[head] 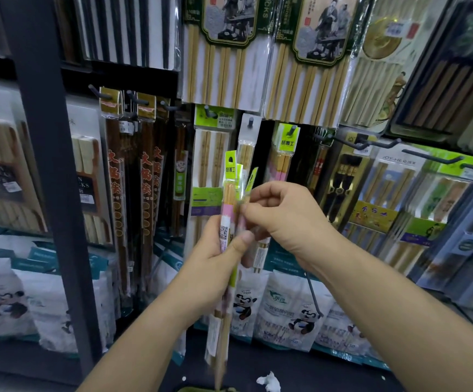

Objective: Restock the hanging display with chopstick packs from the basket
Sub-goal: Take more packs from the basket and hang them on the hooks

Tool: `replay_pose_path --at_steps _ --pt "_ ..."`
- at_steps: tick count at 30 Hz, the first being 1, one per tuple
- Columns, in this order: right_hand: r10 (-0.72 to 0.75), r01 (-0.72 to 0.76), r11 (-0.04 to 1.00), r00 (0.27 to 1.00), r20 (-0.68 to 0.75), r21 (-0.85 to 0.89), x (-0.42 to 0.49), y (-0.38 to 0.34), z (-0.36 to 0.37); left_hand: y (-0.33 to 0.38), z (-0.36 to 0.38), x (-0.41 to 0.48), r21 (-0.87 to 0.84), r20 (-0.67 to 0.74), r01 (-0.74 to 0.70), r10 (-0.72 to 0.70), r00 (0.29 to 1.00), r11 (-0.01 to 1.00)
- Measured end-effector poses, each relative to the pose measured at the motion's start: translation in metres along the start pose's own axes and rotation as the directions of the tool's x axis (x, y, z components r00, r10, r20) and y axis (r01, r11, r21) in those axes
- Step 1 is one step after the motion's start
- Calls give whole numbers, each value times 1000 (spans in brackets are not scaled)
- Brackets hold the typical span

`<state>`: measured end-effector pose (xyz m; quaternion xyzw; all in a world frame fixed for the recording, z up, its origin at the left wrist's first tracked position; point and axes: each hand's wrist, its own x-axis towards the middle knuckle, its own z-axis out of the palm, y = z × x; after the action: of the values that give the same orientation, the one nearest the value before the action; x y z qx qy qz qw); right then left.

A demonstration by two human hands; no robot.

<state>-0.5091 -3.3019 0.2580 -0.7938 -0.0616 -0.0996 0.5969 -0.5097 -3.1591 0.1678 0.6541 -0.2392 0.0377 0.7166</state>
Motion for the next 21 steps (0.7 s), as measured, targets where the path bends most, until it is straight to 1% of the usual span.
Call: replay_pose_path --at_steps 2,4,6,8,11,21 --pt "27 -27 999 999 -17 41 2 -1 -3 -1 0 0 -60 -34 20 -22 999 998" --pt "39 -33 992 998 -44 122 4 -5 -9 0 0 2 -136 -102 75 -89 991 988" --pt "30 -13 979 997 -77 203 8 -11 -16 1 -2 4 -207 -141 115 -146 979 972" --pt "4 25 972 993 -121 235 12 -18 -23 1 -6 5 -232 -164 109 -150 975 966" --pt "-20 62 973 982 -189 223 16 -26 -30 2 -11 6 -223 -184 93 -136 974 970" --pt "-70 119 983 950 -306 142 26 -37 -29 5 -11 5 -217 -159 91 -127 979 972"
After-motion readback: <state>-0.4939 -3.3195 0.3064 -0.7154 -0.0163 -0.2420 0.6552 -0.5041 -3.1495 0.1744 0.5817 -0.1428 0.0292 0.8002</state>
